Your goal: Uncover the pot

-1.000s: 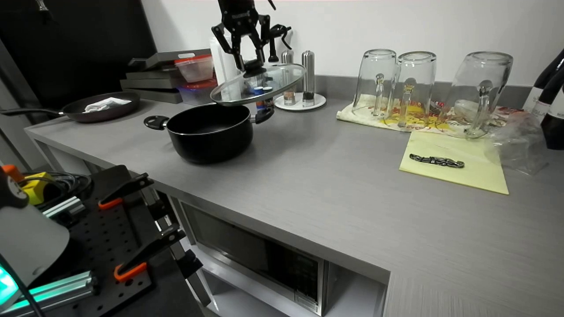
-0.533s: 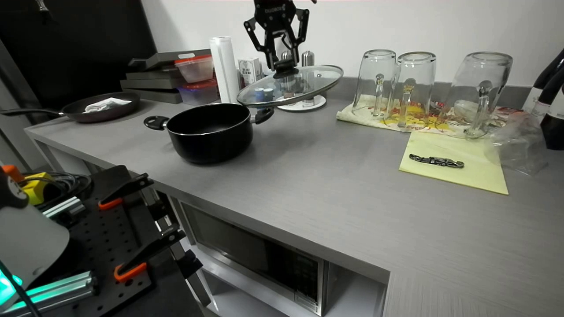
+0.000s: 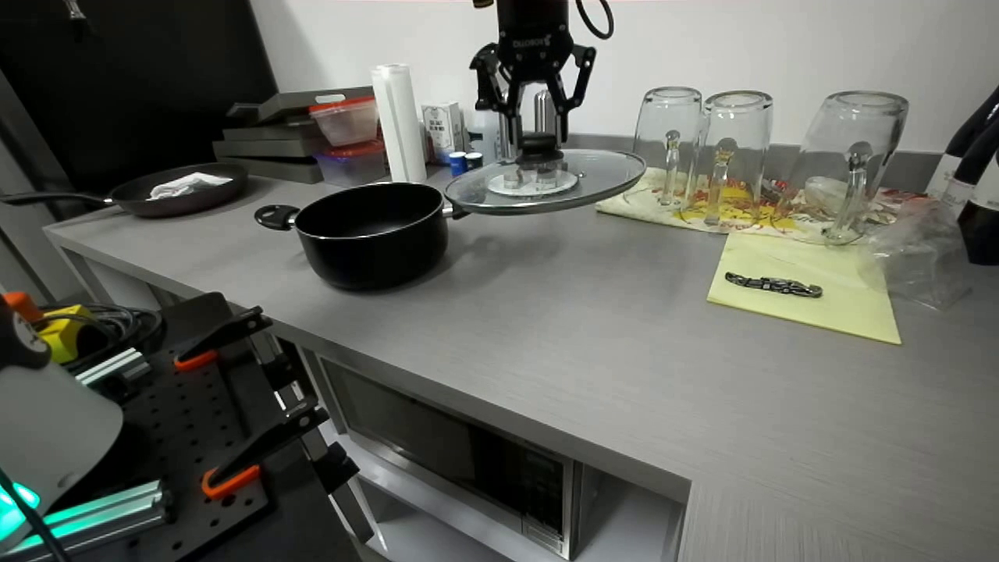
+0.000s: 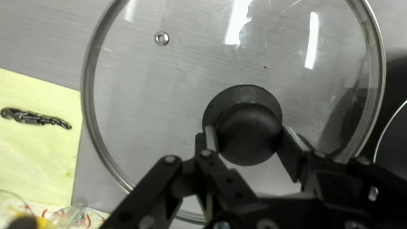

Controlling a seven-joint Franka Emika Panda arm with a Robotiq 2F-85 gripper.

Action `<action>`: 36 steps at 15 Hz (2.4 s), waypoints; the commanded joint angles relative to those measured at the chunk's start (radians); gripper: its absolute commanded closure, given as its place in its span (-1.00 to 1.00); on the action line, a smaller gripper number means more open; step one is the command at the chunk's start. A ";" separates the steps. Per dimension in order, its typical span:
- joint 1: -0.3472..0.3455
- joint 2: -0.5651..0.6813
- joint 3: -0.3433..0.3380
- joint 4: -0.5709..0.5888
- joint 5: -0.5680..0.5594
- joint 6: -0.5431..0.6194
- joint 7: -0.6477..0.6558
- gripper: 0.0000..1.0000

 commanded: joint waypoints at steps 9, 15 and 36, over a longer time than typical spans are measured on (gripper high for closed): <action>-0.056 0.225 -0.010 0.178 0.105 0.004 0.414 0.50; -0.058 0.347 0.001 0.198 0.124 0.118 0.544 0.50; -0.069 0.464 0.025 0.220 0.274 0.267 0.703 -0.80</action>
